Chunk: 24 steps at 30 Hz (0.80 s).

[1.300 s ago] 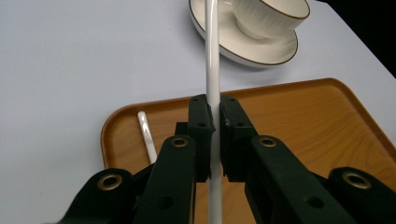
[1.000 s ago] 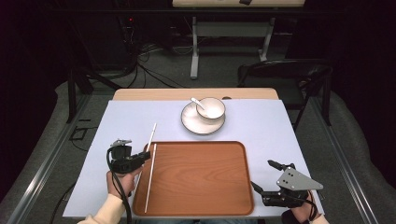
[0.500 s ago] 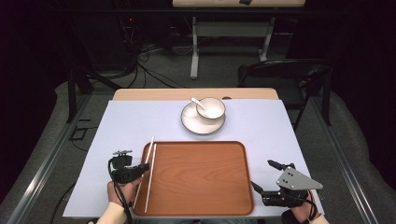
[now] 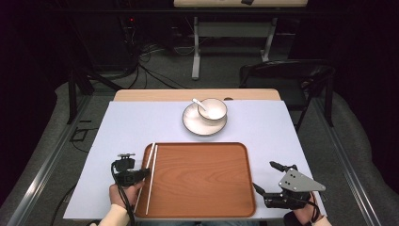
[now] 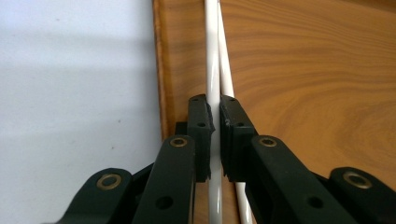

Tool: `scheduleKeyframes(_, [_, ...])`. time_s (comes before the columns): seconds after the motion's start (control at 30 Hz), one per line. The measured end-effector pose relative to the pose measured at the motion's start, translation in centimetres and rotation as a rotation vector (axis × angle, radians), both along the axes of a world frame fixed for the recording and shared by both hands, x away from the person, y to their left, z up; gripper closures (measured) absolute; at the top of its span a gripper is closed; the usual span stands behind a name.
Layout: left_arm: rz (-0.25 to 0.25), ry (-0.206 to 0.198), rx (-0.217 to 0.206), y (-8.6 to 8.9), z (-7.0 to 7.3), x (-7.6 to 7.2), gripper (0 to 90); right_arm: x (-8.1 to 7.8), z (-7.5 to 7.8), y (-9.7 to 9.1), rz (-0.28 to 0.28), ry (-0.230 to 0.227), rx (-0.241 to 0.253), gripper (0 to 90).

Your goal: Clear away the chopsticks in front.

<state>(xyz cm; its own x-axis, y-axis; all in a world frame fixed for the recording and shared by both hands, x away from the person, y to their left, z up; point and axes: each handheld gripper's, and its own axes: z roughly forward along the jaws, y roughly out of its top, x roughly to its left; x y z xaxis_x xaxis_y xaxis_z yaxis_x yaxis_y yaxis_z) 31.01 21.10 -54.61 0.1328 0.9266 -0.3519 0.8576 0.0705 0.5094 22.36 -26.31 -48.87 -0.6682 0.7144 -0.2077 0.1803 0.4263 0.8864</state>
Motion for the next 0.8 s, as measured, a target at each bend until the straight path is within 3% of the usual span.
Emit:
scheduleKeyframes(0.23, [0.002,-0.007,0.014,-0.27,0.02,0.0,82.9,-0.01,0.0,0.0,0.0,0.0,0.0,14.4])
scheduleKeyframes(0.6, [-0.044,-0.02,0.029,-0.54,0.15,0.01,73.5,-0.01,0.01,-0.02,0.0,0.001,0.0,14.4])
scheduleKeyframes(0.73, [-0.071,-0.034,0.036,-0.7,0.5,-0.01,63.7,-0.02,0.02,-0.03,0.0,-0.001,0.001,14.4])
scheduleKeyframes(0.8, [-0.085,-0.063,0.062,-0.91,0.94,-0.08,53.8,-0.02,0.02,-0.04,0.0,-0.001,0.001,14.4])
